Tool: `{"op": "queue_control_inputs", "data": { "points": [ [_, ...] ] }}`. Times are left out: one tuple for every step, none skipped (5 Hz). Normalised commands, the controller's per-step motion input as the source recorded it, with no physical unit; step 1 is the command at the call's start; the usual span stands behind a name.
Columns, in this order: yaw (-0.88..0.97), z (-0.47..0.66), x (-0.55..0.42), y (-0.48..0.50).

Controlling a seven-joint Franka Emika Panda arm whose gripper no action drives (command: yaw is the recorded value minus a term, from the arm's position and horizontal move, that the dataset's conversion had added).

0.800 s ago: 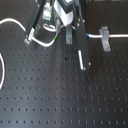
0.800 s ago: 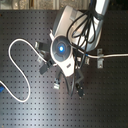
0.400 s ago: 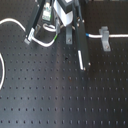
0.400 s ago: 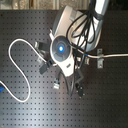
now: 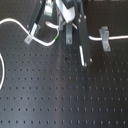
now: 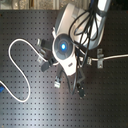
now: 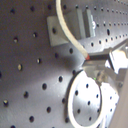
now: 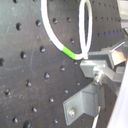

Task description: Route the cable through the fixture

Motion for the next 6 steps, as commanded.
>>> {"op": "queue_control_inputs", "data": {
  "points": [
    [0.39, -0.35, 0.105, -0.193],
    [0.55, -0.24, 0.154, -0.036],
    [0.79, -0.11, 0.079, 0.028],
    [0.86, -0.01, 0.052, 0.012],
    [0.93, -0.03, 0.008, 0.023],
    [0.93, -0.03, 0.019, 0.018]
  ]
}}
